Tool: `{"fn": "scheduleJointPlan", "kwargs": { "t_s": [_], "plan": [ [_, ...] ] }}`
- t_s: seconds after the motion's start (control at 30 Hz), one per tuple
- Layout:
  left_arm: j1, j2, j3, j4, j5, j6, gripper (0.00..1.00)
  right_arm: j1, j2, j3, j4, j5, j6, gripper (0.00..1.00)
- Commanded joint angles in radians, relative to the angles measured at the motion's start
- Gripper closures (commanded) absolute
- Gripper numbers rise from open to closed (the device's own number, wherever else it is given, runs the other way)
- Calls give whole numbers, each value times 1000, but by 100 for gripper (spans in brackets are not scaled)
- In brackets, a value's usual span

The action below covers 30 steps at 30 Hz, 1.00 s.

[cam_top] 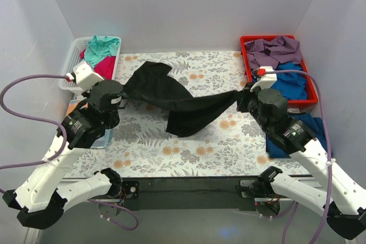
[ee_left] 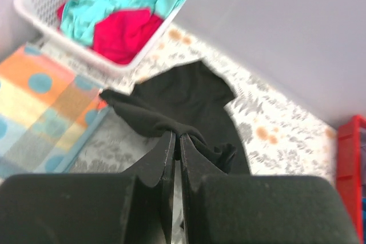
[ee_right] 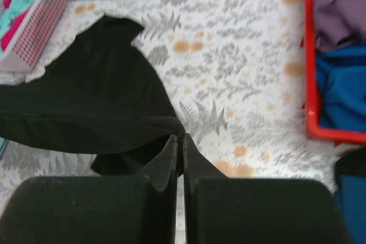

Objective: Fold and stack the t-shirts
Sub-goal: Flatten out the tshirt

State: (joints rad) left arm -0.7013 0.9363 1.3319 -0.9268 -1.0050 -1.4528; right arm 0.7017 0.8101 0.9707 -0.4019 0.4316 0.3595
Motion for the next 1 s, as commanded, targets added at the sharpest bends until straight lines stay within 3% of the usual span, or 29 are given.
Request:
{"fn": "scheduleJointPlan", "kwargs": {
  "t_s": [0.0,0.2,0.37,0.47,0.57,0.7,0.8,0.97],
  "plan": [
    [8,-30,122,221,-37,270,100,2,12,155,-14,117,-142,99],
    [8,-125,231,386,8,468,100,2,-48,299,-35,173,-221,99],
    [8,-107,323,430,75,548,100,2,-77,425,-52,170,-264,99],
    [8,-42,352,482,83,598,100,4,-48,473,-20,179,-306,99],
    [8,21,311,655,45,716,100,4,14,474,46,214,-349,99],
    [8,119,248,1033,-9,888,100,4,110,484,107,274,-419,99],
    [10,226,263,1200,-18,997,100,-2,170,474,181,299,-456,99],
    [54,438,412,1243,15,1040,100,-96,261,496,225,202,-464,99]
  ]
}}
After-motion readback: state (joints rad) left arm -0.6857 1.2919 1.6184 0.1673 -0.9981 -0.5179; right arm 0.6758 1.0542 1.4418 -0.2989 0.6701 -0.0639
